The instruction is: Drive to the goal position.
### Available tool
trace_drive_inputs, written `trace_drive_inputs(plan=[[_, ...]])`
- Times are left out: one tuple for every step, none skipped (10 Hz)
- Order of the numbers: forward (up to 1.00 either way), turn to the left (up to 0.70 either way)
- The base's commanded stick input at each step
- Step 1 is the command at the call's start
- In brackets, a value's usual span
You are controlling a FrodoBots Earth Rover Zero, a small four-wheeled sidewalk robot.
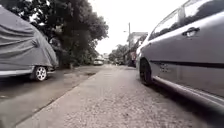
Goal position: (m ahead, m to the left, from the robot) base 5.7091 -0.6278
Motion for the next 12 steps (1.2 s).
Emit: trace_drive_inputs(plan=[[1.0,0.0],[1.0,0.0],[1.0,0.0],[1.0,0.13],[1.0,0.12],[1.0,0.0],[1.0,0.0],[1.0,0.0],[1.0,0.0],[1.0,0.0],[1.0,0.0],[1.0,0.0]])
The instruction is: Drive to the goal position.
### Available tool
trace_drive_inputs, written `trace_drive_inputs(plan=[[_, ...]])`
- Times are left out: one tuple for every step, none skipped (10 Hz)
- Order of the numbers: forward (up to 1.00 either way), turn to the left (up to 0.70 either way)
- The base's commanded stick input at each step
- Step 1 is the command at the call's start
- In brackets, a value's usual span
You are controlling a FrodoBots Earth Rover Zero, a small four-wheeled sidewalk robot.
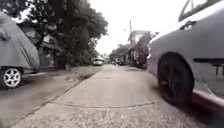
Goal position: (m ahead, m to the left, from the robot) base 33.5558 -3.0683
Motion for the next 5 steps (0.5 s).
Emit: trace_drive_inputs(plan=[[1.0,0.0],[1.0,0.0],[1.0,0.0],[1.0,0.0],[1.0,0.0]])
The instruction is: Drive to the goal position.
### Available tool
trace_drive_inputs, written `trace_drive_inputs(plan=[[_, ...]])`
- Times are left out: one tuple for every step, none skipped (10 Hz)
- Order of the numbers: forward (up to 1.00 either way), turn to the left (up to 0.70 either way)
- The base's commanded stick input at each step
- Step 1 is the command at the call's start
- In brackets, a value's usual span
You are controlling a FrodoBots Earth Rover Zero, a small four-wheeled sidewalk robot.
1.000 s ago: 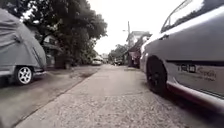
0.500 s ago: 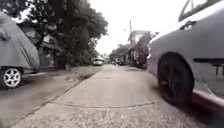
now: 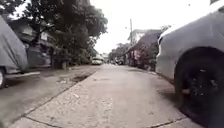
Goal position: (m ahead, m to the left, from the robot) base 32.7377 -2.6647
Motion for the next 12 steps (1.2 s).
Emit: trace_drive_inputs(plan=[[1.0,0.0],[1.0,-0.19],[1.0,0.0],[1.0,0.0],[1.0,0.0],[1.0,0.0],[1.0,0.0],[1.0,0.0],[1.0,0.0],[1.0,0.0],[1.0,0.0],[1.0,0.0]])
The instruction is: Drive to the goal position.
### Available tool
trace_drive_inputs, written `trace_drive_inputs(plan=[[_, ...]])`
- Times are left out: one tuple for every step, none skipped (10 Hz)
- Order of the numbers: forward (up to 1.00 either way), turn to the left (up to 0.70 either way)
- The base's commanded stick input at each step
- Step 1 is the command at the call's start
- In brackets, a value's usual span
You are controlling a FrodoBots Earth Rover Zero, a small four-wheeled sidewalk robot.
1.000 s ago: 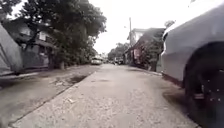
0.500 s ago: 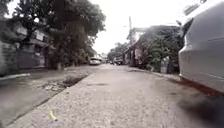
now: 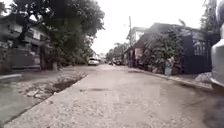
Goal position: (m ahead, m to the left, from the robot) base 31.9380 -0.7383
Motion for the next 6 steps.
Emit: trace_drive_inputs(plan=[[1.0,0.0],[1.0,0.0],[1.0,0.0],[1.0,0.0],[1.0,0.0],[1.0,0.0]])
